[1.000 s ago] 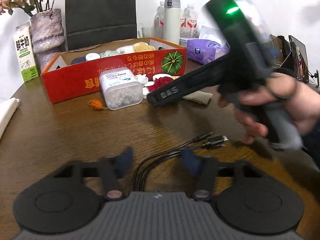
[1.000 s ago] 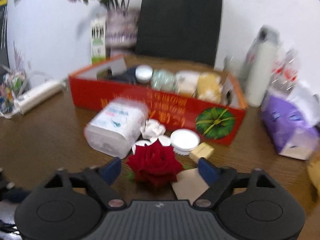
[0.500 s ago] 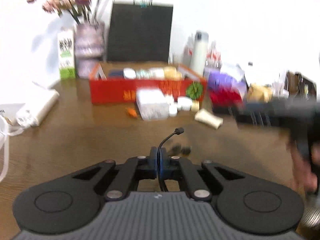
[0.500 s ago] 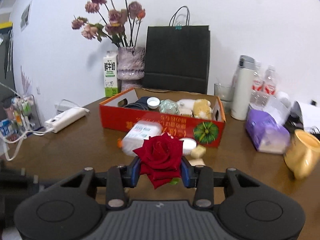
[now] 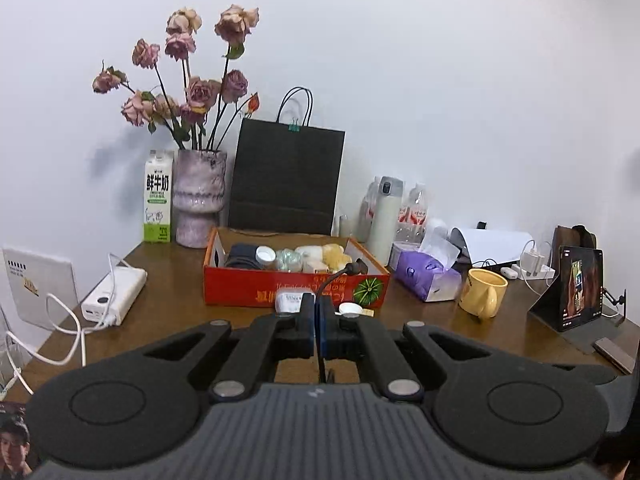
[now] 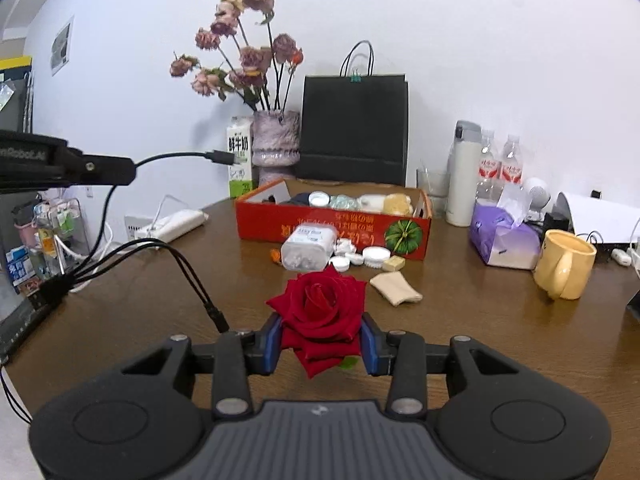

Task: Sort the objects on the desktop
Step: 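Carry the cable and rose into the box and open both tools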

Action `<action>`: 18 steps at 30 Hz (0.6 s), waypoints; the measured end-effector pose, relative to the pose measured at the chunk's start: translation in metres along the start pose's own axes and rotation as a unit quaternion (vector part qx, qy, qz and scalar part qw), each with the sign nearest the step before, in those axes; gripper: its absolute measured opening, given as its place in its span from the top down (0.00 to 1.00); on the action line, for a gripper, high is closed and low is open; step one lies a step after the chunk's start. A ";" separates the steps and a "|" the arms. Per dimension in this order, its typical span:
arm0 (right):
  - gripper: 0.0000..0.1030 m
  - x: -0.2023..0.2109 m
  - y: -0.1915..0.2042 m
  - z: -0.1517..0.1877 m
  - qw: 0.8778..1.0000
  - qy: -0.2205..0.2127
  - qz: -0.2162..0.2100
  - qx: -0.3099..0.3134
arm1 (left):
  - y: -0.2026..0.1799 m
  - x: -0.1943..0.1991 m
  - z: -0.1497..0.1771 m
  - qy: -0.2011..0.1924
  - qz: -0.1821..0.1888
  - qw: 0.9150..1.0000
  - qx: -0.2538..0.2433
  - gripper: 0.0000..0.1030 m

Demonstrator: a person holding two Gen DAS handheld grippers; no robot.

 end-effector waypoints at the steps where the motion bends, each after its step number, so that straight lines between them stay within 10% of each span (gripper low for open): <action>1: 0.64 0.001 0.001 -0.003 1.000 -0.004 -0.001 -0.002 | 0.002 0.000 -0.001 -0.001 -0.003 1.000 0.003 0.97; 9: 0.64 -0.016 -0.004 -0.025 1.000 -0.011 -0.011 -0.001 | 0.002 -0.034 -0.028 -0.007 -0.006 1.000 -0.001 0.97; 18: 0.64 -0.094 -0.057 -0.142 0.997 -0.067 0.018 0.045 | -0.026 -0.156 -0.167 -0.070 -0.014 0.996 -0.044 0.97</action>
Point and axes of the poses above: each gripper's, at about its wrist camera, not at the fingertips, and x roughly against the way its jaws point, y to its left, z to its underside, the point moved 4 cm from there along -x, roughly the way its jaws point, and after that the axes turned 14 degrees about -z, right-handed, at the moved point
